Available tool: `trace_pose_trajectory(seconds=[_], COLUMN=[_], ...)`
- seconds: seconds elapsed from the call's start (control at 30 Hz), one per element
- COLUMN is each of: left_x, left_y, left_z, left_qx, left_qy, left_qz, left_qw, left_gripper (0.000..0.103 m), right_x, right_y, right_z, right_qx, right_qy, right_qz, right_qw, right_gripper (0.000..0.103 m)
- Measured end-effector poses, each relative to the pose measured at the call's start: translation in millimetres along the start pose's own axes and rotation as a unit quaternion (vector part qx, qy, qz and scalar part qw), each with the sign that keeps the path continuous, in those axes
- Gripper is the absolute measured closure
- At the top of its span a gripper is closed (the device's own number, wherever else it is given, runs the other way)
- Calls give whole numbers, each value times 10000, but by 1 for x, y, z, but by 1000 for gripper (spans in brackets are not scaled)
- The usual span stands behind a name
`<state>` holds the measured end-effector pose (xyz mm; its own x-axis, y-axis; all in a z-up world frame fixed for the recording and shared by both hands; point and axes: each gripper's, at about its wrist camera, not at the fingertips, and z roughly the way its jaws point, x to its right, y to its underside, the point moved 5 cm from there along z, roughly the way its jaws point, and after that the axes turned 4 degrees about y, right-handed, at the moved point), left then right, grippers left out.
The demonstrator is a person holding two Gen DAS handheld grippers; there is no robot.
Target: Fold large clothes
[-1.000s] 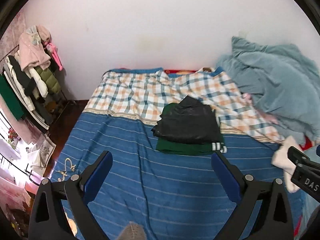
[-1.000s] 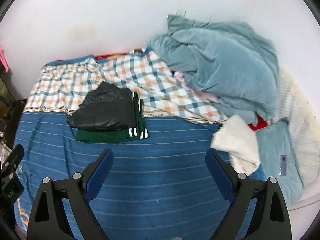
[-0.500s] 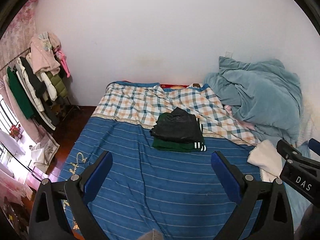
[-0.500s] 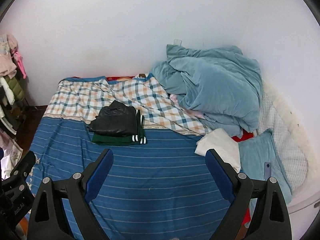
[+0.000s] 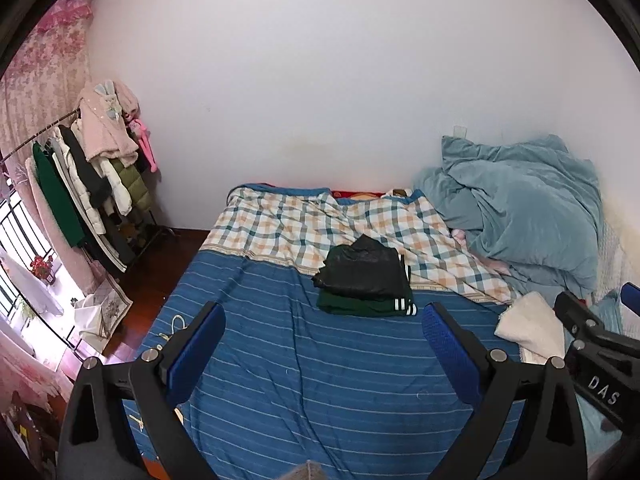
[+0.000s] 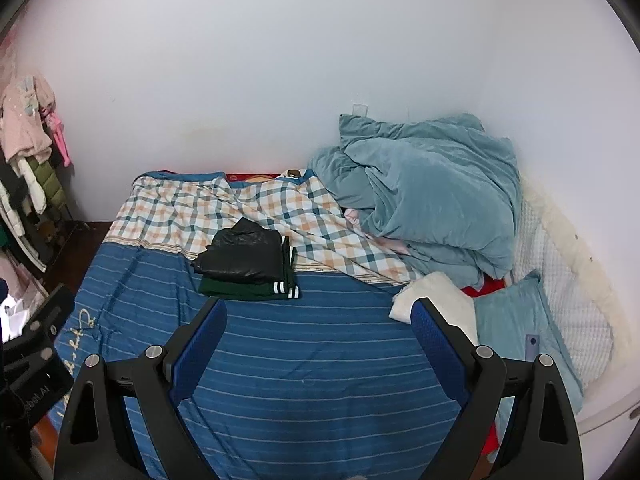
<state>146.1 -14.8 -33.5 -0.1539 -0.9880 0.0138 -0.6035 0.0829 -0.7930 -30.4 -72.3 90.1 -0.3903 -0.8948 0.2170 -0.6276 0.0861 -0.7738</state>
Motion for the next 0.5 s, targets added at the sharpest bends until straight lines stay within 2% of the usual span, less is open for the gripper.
trace_pose_trajectory(seconds=[0.5], left_x=[-5], left_y=[4], left_z=[-14], left_qx=[115], left_qy=[41], left_qz=[-31], left_qw=[9999], left_gripper=[0], right_x=[6], right_y=[2], right_z=[-13], right_qx=[133], right_qy=[-38], right_qz=[21], right_qw=[9999], right_gripper=[5])
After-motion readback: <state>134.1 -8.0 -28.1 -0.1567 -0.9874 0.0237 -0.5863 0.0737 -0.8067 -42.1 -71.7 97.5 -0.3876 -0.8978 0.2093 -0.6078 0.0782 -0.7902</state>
